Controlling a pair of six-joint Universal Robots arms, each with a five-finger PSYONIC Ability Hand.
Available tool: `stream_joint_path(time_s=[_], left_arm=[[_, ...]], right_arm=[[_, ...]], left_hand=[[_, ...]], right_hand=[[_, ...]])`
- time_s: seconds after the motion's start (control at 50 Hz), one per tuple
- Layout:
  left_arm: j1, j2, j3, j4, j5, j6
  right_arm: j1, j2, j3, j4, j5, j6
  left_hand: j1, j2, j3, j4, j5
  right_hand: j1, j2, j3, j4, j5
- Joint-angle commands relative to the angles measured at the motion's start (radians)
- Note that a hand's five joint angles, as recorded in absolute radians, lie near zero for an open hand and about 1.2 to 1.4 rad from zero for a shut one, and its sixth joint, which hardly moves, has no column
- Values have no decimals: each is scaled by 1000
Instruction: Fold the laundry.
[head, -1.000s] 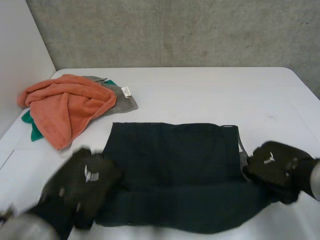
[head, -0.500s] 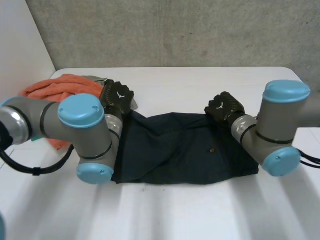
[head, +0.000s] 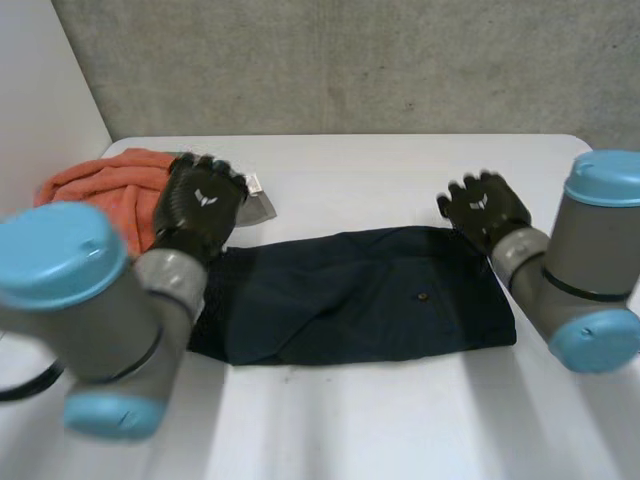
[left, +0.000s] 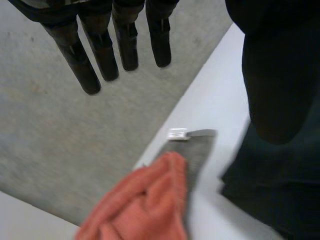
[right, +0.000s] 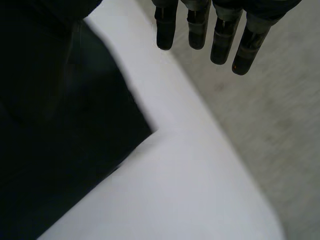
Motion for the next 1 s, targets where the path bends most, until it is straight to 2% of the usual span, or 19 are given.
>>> stream_joint_path(time_s=[0.02, 0.18, 0.26, 0.36, 0.56, 0.64, 0.84, 0.94, 1.0], left_arm=[[2, 206, -203, -168, 58, -268], [24, 212, -220, -361, 61, -556], [67, 203, -221, -377, 64, -616], [114, 169, -218, -375, 72, -628], [137, 80, -192, -351, 72, -636], [134, 31, -172, -346, 92, -656], [125, -81, -76, -337, 156, -789], [128, -93, -60, -333, 161, -811], [124, -104, -49, -319, 159, -820]], right_arm=[[-76, -62, 135, 109, -61, 30], [-88, -82, 207, 109, -118, 88], [-87, -82, 226, 106, -121, 91], [-85, -82, 232, 106, -121, 91], [-85, -82, 246, 97, -120, 91], [-85, -82, 247, 95, -120, 91], [-87, -80, 257, 95, -120, 91], [-87, -80, 261, 95, -120, 91], [-87, -80, 261, 95, -120, 91]], left_hand=[[316, 322, 323, 317, 317], [460, 466, 467, 461, 461], [483, 489, 490, 485, 485], [504, 510, 511, 505, 505], [469, 475, 476, 470, 470], [387, 393, 394, 388, 388], [393, 398, 399, 394, 394], [457, 463, 464, 458, 458], [580, 585, 586, 581, 581]], right_hand=[[-32, -48, -37, -62, -68], [-32, -48, -37, -62, -68], [-10, -26, -15, -40, -46], [2, -14, -4, -28, -34], [8, -8, 2, -22, -28], [8, -8, 2, -22, -28], [11, -5, 5, -19, -25], [11, -5, 5, -19, -25], [11, -5, 5, -19, -25]])
